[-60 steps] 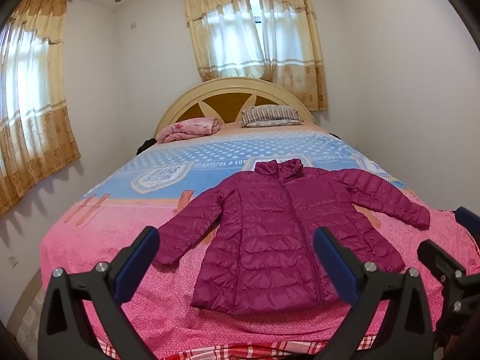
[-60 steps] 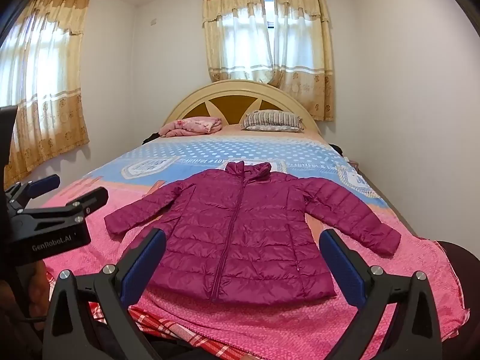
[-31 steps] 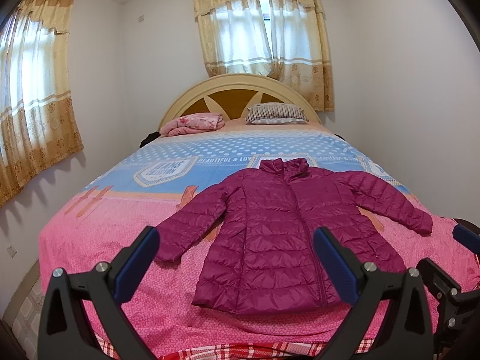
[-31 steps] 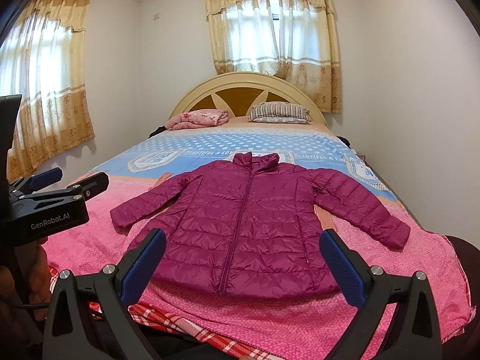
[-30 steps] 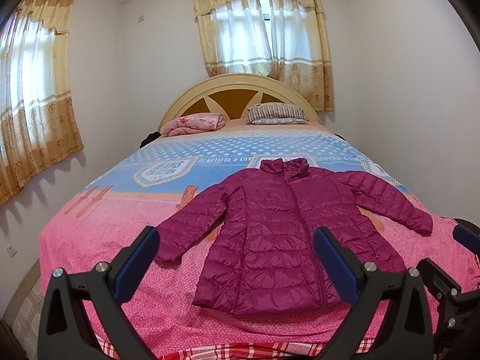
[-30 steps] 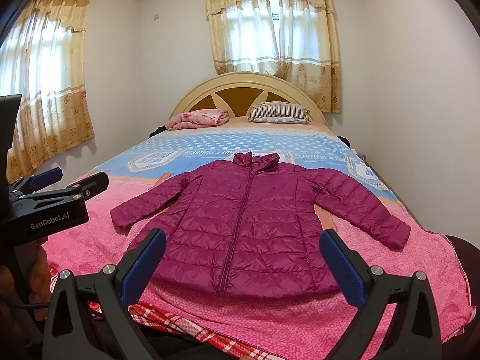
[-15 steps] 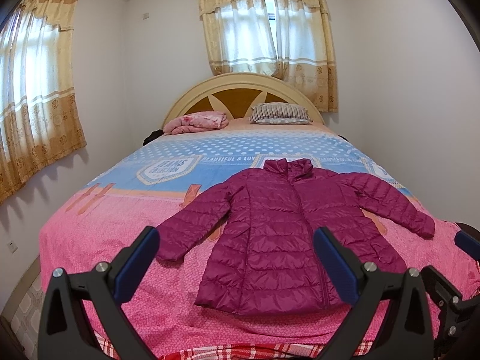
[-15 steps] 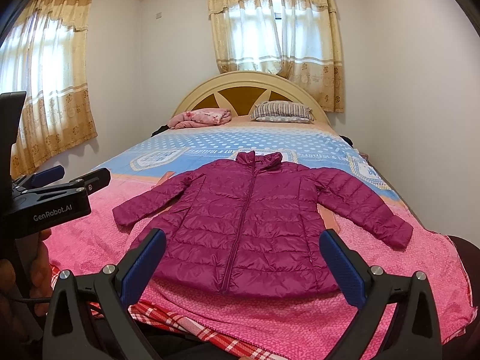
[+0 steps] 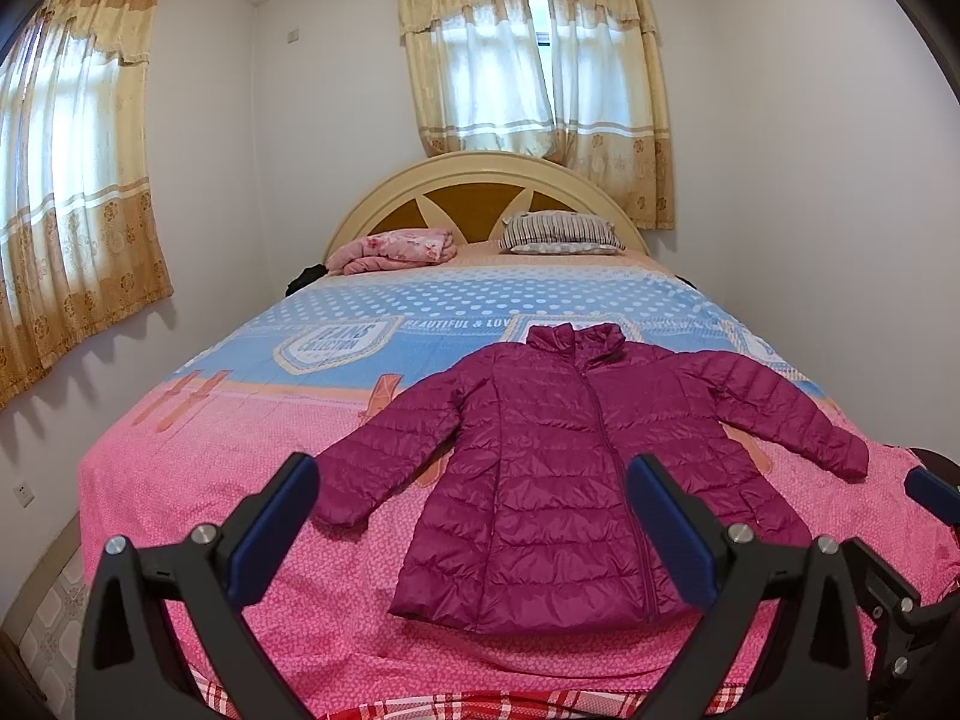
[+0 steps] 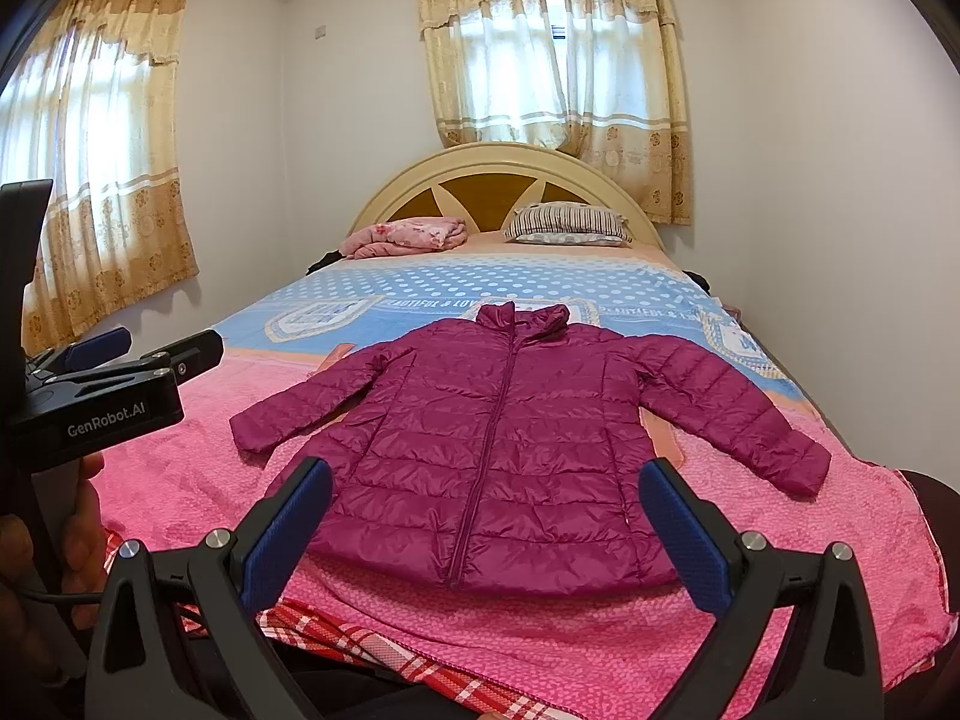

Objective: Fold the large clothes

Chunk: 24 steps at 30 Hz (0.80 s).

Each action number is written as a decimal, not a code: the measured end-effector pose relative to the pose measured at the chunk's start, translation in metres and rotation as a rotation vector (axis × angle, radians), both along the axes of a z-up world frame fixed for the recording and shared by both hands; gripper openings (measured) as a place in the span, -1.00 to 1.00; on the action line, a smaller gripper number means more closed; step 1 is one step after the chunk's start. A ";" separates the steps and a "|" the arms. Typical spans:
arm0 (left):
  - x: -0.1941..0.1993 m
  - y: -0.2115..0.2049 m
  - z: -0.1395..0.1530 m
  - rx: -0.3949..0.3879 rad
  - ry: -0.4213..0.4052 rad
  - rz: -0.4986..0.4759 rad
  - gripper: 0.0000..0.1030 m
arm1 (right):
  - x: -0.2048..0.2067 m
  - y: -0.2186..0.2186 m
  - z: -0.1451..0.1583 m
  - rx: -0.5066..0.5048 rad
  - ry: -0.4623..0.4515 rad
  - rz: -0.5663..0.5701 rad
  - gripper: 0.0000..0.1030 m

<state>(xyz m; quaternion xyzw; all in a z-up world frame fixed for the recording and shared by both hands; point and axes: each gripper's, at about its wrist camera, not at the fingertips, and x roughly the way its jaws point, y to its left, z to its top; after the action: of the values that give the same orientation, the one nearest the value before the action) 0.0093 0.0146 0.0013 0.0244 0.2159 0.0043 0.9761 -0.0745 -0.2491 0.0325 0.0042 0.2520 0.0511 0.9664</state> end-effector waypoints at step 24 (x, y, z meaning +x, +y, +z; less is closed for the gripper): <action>0.001 -0.001 -0.001 -0.004 0.002 0.002 1.00 | 0.001 0.003 -0.004 0.021 -0.010 0.002 0.98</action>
<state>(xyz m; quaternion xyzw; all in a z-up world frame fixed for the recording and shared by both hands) 0.0106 0.0134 0.0001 0.0220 0.2168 0.0046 0.9759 -0.0737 -0.2457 0.0289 0.0137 0.2468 0.0547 0.9674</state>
